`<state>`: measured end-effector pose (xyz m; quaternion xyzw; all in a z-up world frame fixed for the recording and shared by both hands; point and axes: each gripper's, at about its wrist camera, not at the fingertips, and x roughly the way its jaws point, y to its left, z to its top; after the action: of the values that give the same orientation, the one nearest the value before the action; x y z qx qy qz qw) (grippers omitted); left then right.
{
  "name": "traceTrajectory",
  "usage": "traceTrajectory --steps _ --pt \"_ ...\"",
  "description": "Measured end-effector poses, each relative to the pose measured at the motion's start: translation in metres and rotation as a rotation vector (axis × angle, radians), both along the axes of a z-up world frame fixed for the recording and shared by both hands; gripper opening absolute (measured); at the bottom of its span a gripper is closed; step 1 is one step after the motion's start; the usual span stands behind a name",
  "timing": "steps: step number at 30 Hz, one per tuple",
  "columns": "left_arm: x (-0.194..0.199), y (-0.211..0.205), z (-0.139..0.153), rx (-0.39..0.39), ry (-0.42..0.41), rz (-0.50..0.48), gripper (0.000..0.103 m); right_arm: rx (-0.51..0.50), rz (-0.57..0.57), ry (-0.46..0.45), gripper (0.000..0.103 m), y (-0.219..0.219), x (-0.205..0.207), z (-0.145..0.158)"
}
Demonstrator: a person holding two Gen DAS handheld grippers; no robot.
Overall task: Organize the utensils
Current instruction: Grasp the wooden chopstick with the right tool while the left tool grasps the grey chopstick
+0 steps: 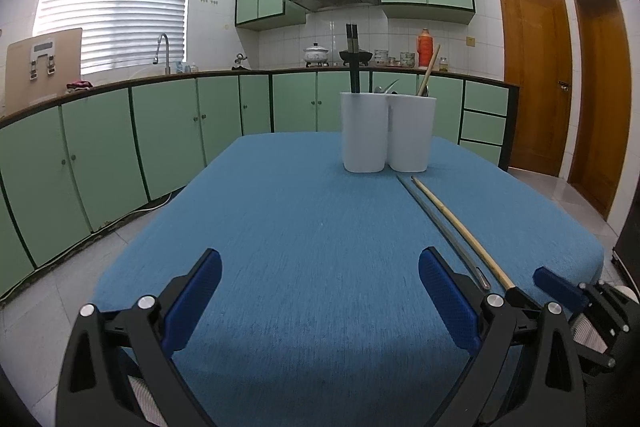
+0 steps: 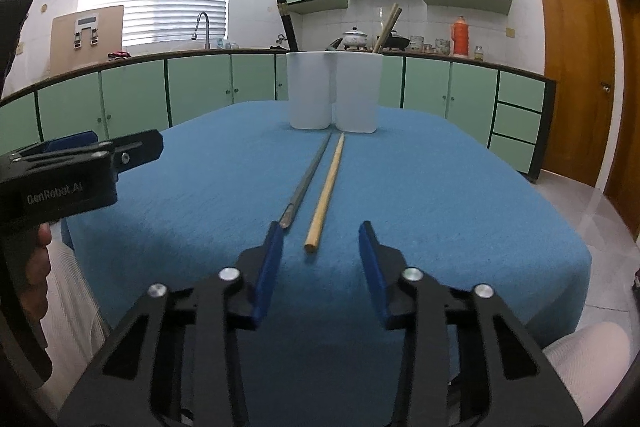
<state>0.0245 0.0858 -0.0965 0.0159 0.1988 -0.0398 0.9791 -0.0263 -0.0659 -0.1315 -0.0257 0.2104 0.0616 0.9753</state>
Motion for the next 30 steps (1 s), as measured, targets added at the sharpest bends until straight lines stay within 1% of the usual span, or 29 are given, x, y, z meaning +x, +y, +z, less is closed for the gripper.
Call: traceTrajectory --steps 4,8,10,12,15,23,26,30 --pt "0.0 0.0 0.001 -0.001 -0.002 0.001 0.097 0.007 0.002 0.003 0.023 0.0 0.0 -0.001" --pt "0.001 0.0 0.0 -0.003 0.0 0.001 0.097 0.007 0.001 0.01 0.021 0.002 0.003 -0.003" --pt "0.0 0.0 0.0 -0.002 0.0 0.0 0.097 0.01 -0.004 0.02 0.015 0.001 0.005 -0.005" --pt "0.001 -0.002 0.0 -0.002 0.0 -0.002 0.097 0.012 -0.008 0.018 0.013 -0.001 0.005 -0.006" --pt "0.001 -0.003 0.0 -0.001 0.002 -0.005 0.097 0.01 -0.004 0.019 0.007 -0.001 0.006 -0.005" --pt "-0.002 -0.011 0.0 0.0 0.004 -0.022 0.097 0.013 -0.01 0.016 0.006 -0.003 0.006 -0.006" --pt "-0.002 -0.016 0.0 0.002 0.003 -0.033 0.097 0.013 -0.037 0.016 0.006 -0.009 0.005 -0.006" --pt "0.0 -0.026 -0.002 0.0 0.011 -0.049 0.097 0.042 -0.083 0.018 0.006 -0.024 0.005 -0.004"
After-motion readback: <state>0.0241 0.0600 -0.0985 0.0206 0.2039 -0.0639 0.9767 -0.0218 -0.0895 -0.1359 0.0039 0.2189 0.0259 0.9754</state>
